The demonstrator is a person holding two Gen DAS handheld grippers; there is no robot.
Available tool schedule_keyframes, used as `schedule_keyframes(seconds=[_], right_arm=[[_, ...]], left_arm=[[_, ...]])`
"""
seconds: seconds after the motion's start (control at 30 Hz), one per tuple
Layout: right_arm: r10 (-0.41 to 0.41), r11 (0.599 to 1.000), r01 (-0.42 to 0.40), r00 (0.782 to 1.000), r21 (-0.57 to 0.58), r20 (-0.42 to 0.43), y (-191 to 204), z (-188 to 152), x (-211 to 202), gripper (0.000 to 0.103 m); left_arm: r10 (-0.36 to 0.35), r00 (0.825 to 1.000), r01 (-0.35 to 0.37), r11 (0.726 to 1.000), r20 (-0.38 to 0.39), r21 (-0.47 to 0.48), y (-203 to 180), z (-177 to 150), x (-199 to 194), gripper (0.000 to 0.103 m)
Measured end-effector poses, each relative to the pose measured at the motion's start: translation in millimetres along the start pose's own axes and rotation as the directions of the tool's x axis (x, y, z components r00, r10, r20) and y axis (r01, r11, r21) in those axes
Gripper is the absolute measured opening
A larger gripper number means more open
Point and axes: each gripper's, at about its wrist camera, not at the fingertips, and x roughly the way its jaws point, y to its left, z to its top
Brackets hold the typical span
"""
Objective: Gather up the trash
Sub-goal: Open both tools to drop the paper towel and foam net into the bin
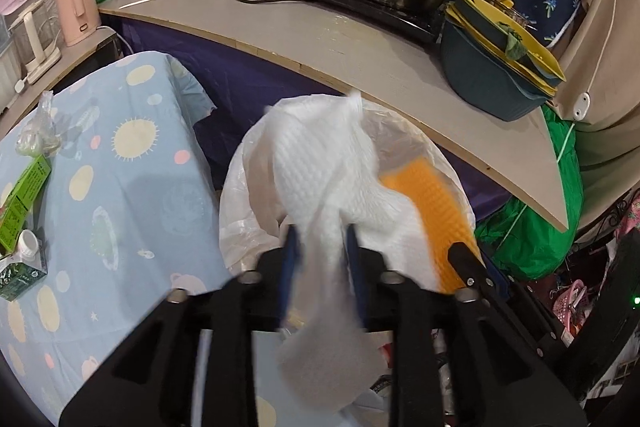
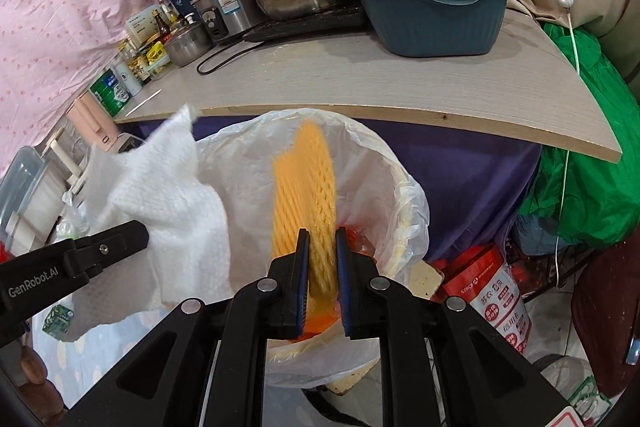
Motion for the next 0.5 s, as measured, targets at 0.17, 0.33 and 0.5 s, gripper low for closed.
schedule_keyframes(seconds=[0.17,0.33,0.5], right_arm=[[-0.007,1.000,0.007,1.000,0.007,0.011,-0.1,1.2,-2.4,0.024],[-0.004,1.000,0.004,1.000,0.010,0.028,3.5,1.7,-10.0,0.034],[0.003,1.000,-0.003,0.999,0.001,0.042,11.0,2.6,-18.8,0.036]], left_arm=[[0.013,1.000,-0.013,1.000,0.017,-0.007,3.1,0.2,-2.6,0.048],[0.018,1.000,-0.018,1.000,0.024,-0.012,6.4,-0.4,-7.5,0.052],[0.019,0.999,-0.018,1.000,0.033,-0.021,11.0,-2.1,-14.9,0.053]])
